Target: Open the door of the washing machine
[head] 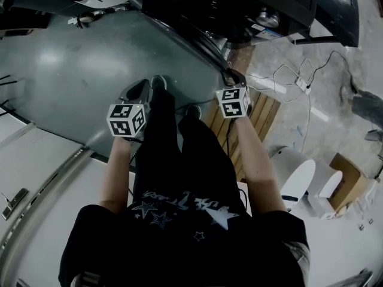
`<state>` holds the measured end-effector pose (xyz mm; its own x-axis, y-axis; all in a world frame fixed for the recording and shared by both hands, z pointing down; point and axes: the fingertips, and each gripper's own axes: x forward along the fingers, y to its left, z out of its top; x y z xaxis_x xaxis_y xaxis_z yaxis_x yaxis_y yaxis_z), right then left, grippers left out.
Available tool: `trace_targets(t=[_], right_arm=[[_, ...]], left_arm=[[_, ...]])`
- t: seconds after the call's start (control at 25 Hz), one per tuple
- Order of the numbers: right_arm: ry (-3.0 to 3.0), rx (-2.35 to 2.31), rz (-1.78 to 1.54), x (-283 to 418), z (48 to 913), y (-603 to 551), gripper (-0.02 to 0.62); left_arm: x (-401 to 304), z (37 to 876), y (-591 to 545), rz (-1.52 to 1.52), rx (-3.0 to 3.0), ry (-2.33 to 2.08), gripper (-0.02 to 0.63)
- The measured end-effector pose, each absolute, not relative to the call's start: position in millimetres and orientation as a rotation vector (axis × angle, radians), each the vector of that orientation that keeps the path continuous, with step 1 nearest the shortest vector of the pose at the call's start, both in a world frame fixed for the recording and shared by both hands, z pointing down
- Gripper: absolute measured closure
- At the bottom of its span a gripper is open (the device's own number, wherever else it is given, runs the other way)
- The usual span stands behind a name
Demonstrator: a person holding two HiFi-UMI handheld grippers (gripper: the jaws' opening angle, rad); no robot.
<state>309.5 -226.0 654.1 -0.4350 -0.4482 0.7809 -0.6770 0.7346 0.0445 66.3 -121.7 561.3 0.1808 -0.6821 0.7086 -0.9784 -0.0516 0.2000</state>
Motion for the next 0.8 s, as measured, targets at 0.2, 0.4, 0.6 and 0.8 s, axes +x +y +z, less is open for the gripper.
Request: trace_targets(t=[0.2,0.4,0.6,0.8], right_arm=[[-2.108,0.802,0.387,299,655,-201,0.5],[-2.118,0.777,0.398,282,654,-176,0.509],[-2.105,0.759,0.376,266,655,-149,0.519],[-2.098,0.766,0.405,241,656,-117,0.522]], left_arm=[[50,565,-97,0.563,1.747,-1.606,0.595],[33,565,-74,0.534,1.704,-1.634,0.595],[19,573,-44,0.511,1.675,-1.63,0.595],[-1,584,-6,0.485,1.655,-1.617,0.595]])
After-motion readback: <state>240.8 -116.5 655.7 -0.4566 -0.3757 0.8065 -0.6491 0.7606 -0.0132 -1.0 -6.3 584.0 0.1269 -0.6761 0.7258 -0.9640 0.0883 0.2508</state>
